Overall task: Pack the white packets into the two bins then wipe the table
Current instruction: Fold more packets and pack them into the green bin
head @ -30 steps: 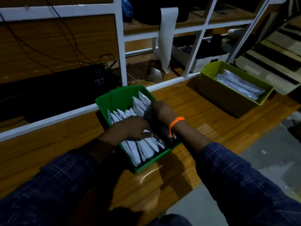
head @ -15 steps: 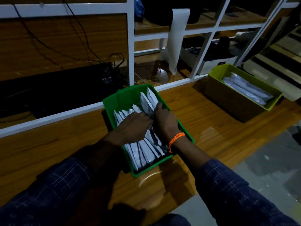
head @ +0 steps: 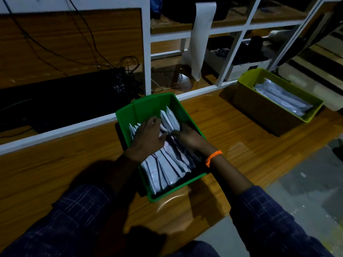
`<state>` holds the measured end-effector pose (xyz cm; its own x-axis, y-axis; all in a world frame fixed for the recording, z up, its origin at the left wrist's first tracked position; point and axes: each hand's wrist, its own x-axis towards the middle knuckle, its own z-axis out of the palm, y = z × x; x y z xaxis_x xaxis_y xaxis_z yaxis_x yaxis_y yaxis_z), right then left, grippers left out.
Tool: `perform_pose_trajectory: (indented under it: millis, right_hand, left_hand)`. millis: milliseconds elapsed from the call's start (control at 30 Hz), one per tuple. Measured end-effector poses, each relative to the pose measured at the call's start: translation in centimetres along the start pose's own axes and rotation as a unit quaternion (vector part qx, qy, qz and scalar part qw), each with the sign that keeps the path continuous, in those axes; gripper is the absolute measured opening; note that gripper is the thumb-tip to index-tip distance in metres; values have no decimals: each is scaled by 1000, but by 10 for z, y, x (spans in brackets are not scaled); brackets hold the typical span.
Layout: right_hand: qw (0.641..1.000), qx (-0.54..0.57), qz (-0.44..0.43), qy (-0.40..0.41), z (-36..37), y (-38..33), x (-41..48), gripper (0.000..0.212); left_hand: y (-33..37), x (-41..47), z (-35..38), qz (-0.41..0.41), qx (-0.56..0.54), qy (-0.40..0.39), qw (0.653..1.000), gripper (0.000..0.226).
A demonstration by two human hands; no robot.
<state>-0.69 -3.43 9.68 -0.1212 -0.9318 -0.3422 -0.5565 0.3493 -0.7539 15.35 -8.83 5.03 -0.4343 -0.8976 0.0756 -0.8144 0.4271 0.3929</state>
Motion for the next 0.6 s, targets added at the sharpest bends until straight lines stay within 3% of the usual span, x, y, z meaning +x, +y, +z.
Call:
perform_pose_trajectory:
  millis: [67,133,233,333,367,433,600]
  right_hand:
    - [986,-160,-31,-21,9,4,4,63]
    - [958,-277,-26,-74,17,8,5,79]
    - [951,-287,27,-114,13,15,14,74]
    - [961,-239,44,-134,-5,13,8,61]
    - [964,-229,37,-127,-9,16,9,54]
    - [960,-260,7,-107,-17,17,0,60]
    - [920,-369,-2,-136,-8,16,-26,87]
  left_hand:
    - [1,0,0,3,-26,6,1000,41]
    - [3,0,-2,7,-52,33,998,33]
    - [11,4,-12,-6,-69,73,995,38]
    - [17,1,-18,-12,42,33,998,34]
    - [17,-2,-17,-26,96,6,995,38]
    - [12,-11,-12,-74,146,-35,986,51]
    - [19,-14,-4,-142,87,-74,983,90]
